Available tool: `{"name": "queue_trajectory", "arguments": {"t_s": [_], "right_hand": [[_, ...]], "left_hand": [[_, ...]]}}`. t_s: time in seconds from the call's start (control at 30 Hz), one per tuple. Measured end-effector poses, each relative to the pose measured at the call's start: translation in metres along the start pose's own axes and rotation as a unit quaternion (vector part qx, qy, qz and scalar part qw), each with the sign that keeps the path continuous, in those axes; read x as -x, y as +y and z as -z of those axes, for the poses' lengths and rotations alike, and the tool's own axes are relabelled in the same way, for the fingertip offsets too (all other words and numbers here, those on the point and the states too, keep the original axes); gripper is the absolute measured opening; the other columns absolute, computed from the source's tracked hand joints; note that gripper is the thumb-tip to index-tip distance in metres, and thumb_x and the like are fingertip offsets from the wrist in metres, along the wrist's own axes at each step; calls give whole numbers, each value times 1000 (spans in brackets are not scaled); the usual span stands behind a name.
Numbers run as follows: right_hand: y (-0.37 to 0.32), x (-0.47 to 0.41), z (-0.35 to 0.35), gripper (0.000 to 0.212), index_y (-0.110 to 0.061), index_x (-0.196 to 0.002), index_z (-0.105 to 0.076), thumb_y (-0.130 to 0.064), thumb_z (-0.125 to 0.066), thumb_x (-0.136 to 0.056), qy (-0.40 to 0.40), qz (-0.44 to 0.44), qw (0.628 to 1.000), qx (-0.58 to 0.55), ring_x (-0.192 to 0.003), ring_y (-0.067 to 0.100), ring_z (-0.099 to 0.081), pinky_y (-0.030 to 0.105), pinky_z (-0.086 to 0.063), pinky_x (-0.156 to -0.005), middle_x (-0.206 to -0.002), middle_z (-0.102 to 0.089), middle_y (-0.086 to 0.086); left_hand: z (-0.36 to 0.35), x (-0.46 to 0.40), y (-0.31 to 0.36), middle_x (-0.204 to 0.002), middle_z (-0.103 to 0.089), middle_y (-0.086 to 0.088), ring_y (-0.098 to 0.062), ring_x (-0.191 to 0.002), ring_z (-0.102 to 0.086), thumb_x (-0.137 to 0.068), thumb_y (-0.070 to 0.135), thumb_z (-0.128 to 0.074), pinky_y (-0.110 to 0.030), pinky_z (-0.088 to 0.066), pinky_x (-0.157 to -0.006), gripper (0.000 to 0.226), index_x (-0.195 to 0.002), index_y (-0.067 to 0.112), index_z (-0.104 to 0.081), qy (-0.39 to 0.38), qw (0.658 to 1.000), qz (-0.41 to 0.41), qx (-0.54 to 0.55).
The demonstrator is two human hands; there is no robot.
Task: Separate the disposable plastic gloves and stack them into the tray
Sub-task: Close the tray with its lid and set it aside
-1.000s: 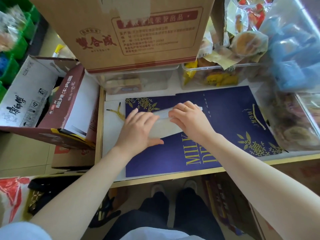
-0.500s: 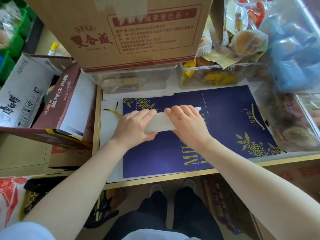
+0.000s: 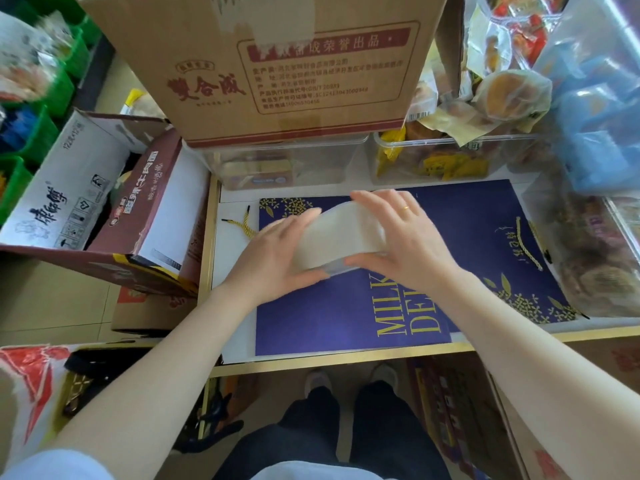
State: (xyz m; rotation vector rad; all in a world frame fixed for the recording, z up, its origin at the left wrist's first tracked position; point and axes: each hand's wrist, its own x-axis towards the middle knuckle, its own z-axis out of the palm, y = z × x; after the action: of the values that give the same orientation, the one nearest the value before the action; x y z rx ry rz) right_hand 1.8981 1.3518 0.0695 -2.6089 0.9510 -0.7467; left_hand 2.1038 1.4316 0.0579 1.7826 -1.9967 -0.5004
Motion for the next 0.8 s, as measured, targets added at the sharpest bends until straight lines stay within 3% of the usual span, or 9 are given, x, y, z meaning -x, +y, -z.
{"name": "queue_trajectory", "arguments": {"t_s": [0.1,0.23,0.33,0.4,0.47,0.5,0.57,0.67,0.8], "right_hand": [[-18,-2,-16,61,-17,-122,-44,-55,-58,-77,39,25,999,5,-100,23,-41,33,-34,-87,-110,-57,7],[-21,12,-33,54,-24,-126,-42,-47,-60,-80,35,29,998,47,-118,26,-40,44,-21,-109,-122,-52,2],[-22,13,-21,64,-35,-137,-36,-58,-49,-78,-10,-184,971,-151,-140,16,-12,44,-8,-115,-146,-27,-5],[-12,6,-9,67,-21,-139,-40,-59,-40,-84,54,-430,847,-307,-140,19,-23,49,-24,-113,-151,-28,2],[9,2,2,80,-10,-133,-48,-72,-33,-84,-7,-610,668,-426,-123,32,-49,51,-44,-97,-137,-50,12],[18,3,6,90,-9,-127,-55,-80,-30,-79,-76,-636,602,-477,-113,33,-58,47,-49,-91,-126,-60,12],[26,6,9,93,-10,-115,-66,-86,-34,-71,-176,-618,544,-541,-107,32,-62,47,-47,-96,-115,-67,11],[23,5,3,69,-17,-111,-67,-75,-48,-77,-180,-592,604,-503,-94,26,-66,45,-52,-89,-105,-69,6],[14,3,-16,72,-12,-116,-58,-73,-45,-80,-47,-638,687,-345,-93,23,-63,37,-52,-85,-105,-65,4]], "left_hand": [[5,-7,11,-134,-52,4,-10,-114,-46,-69,63,-59,-25,-38,-83,77,-134,30,-33,45,998,-28,31],[-2,-1,-2,-121,-63,-8,-27,-105,-62,-73,54,-53,-37,-52,-76,64,-124,19,-36,72,992,-104,-28],[-10,1,-10,-112,-67,-8,-28,-103,-63,-80,35,-60,-39,-52,-82,44,-117,17,-44,118,973,-179,-86],[-13,0,-16,-112,-66,-5,-26,-106,-59,-83,14,-65,-41,-46,-96,34,-112,18,-49,164,939,-268,-139],[-12,0,-14,-117,-59,-2,-25,-109,-55,-86,2,-60,-38,-38,-103,30,-110,18,-50,199,904,-336,-171],[-12,1,-9,-118,-58,-2,-26,-109,-56,-88,0,-58,-38,-38,-104,29,-109,19,-50,200,891,-367,-177],[-12,4,0,-116,-64,-4,-27,-108,-59,-91,1,-57,-40,-42,-103,27,-110,19,-51,172,876,-418,-169],[-13,3,-6,-130,-53,-8,-31,-122,-48,-94,6,-51,-45,-35,-109,25,-115,19,-47,111,905,-383,-148],[-12,15,-20,-156,-7,-4,-14,-144,-2,-76,4,-49,-28,-2,-116,72,-137,34,-26,-42,993,-101,37]]}}
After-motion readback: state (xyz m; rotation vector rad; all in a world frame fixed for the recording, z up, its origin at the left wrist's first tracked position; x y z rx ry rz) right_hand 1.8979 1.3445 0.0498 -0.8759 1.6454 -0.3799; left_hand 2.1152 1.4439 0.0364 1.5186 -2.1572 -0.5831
